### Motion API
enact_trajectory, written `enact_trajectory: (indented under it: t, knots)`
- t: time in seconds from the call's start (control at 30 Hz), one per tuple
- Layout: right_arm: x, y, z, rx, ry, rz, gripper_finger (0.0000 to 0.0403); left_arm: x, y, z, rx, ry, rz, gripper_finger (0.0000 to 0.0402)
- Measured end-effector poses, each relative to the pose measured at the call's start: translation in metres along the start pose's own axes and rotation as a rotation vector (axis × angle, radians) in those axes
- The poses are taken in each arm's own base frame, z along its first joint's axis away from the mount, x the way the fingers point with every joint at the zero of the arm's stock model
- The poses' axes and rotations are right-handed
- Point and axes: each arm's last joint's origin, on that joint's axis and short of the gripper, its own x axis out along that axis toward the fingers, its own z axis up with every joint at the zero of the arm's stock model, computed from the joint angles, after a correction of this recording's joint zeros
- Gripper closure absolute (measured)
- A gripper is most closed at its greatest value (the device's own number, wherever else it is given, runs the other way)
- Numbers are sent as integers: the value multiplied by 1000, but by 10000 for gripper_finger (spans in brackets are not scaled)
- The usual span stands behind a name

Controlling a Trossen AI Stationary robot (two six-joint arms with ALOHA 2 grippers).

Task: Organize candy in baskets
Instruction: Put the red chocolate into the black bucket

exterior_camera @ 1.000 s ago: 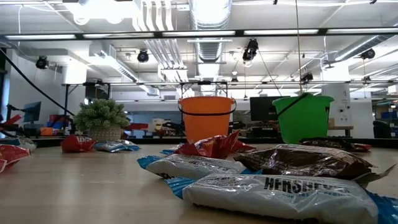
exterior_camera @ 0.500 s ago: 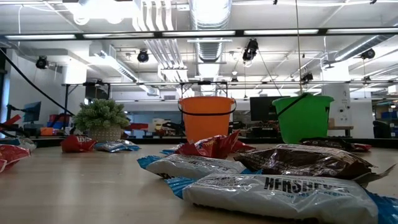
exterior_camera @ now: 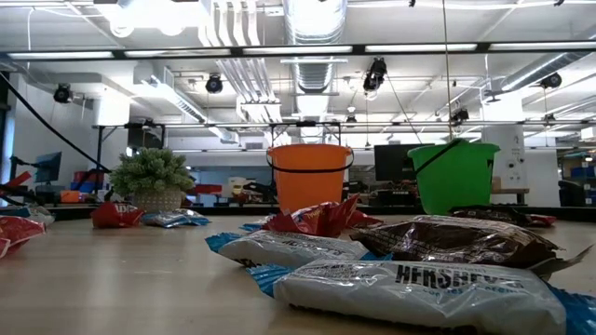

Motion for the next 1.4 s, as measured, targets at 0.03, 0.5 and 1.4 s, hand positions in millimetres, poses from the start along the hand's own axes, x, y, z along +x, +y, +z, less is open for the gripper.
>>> enact_trajectory:
  t: [0.03, 0.5, 1.4]
  knots:
    - [0, 0, 0, 0, 0, 0, 360, 0, 0, 0, 0, 0, 0, 401]
    - [-1, 5, -2, 0, 12, 1, 390, 0, 0, 0, -11, -2, -2, 389]
    - [-51, 56, -69, 122, 523, -195, 390, -34, 22, 2, 81, 124, 23, 282]
